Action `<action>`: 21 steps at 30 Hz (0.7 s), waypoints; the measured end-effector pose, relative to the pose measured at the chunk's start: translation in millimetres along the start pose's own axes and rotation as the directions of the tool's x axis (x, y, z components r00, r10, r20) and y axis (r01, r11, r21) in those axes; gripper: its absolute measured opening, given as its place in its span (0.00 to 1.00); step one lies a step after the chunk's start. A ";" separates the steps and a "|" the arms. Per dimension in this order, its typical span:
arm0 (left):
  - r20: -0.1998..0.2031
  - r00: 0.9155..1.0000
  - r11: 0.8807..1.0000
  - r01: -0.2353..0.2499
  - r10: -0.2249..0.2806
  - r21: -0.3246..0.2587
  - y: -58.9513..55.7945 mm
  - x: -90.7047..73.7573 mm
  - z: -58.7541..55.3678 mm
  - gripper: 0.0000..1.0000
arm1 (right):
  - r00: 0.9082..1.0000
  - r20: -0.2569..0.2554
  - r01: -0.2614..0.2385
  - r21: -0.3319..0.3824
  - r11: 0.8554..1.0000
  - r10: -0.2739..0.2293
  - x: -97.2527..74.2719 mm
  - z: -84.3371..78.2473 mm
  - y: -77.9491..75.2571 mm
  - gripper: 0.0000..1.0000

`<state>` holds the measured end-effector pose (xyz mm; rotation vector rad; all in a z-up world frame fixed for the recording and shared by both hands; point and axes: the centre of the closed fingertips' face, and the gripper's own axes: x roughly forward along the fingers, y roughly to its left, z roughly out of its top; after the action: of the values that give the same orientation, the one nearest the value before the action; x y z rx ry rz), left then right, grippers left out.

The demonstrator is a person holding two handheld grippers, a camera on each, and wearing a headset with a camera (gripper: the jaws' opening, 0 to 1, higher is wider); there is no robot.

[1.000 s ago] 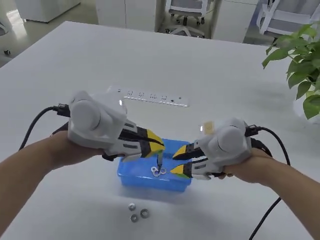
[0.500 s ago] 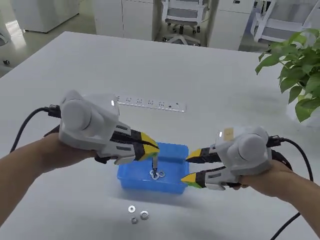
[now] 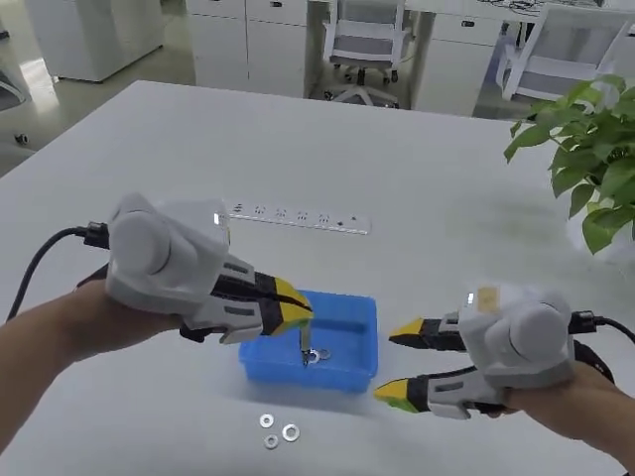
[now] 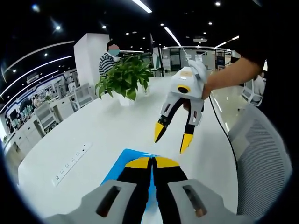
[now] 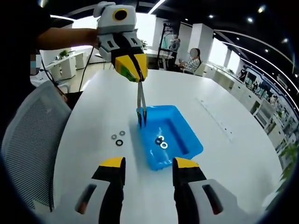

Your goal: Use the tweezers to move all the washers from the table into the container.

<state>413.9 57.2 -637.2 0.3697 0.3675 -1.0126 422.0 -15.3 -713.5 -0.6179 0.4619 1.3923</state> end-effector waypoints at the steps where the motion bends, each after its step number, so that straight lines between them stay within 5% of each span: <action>1: -0.001 1.000 1.000 0.002 -0.002 -0.003 -0.7 -0.2 0.1 0.05 | 1.000 -0.001 0.001 0.001 1.000 -0.001 -0.6 -0.7 1.0 0.42; 12: -0.005 1.000 1.000 0.025 -0.025 -0.019 -18.1 -0.5 -5.0 0.05 | 0.999 0.036 0.027 0.029 0.999 -0.028 -11.8 -1.4 8.3 0.51; 21: -0.018 0.999 0.999 0.036 -0.037 -0.033 -31.0 0.9 -15.1 0.05 | 0.998 0.063 -0.003 0.065 0.998 -0.001 -10.6 -3.4 23.9 0.60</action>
<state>385.5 48.6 -654.8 0.3443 0.4078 -1.0383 397.1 -23.9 -712.4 -0.5192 0.4557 1.3883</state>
